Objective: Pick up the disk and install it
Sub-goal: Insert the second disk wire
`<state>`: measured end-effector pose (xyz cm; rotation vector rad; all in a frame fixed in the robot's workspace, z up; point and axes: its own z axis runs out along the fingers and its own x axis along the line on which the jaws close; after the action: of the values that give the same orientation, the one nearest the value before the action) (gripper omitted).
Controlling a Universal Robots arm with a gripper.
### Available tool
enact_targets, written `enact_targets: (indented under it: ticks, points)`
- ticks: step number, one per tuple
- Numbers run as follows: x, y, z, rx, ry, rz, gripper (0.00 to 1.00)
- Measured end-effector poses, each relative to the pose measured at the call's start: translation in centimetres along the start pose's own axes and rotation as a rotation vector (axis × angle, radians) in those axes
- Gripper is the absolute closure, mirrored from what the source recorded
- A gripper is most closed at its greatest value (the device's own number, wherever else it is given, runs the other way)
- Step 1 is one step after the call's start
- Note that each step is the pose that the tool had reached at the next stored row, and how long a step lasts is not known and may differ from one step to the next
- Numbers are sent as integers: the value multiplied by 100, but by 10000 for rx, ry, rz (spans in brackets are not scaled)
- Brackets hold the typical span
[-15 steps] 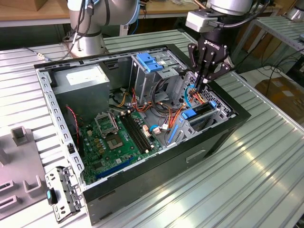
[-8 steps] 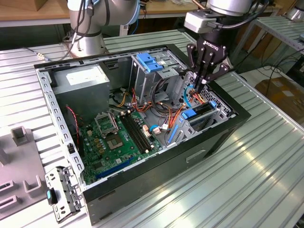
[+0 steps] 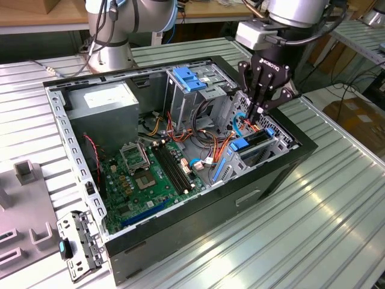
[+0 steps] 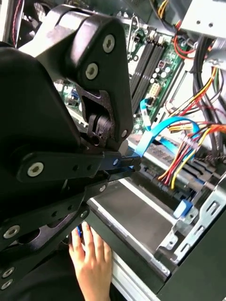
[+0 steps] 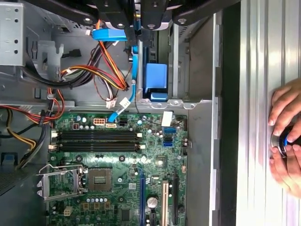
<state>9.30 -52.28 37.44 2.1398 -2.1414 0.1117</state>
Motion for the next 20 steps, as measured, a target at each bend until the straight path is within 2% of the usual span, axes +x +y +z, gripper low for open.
enact_targets:
  ticks: [1, 2, 4, 5, 6, 20]
  points:
    - [20, 0, 7, 0, -43, -2, 84]
    - [41, 0, 14, 0, -110, -4, 84]
    - [95, 0, 34, 1, -386, -11, 84]
    - [113, 0, 42, 3, -469, -13, 84]
    - [120, 1, 48, 7, -504, -13, 84]
    - [121, 0, 50, 17, -515, -13, 84]
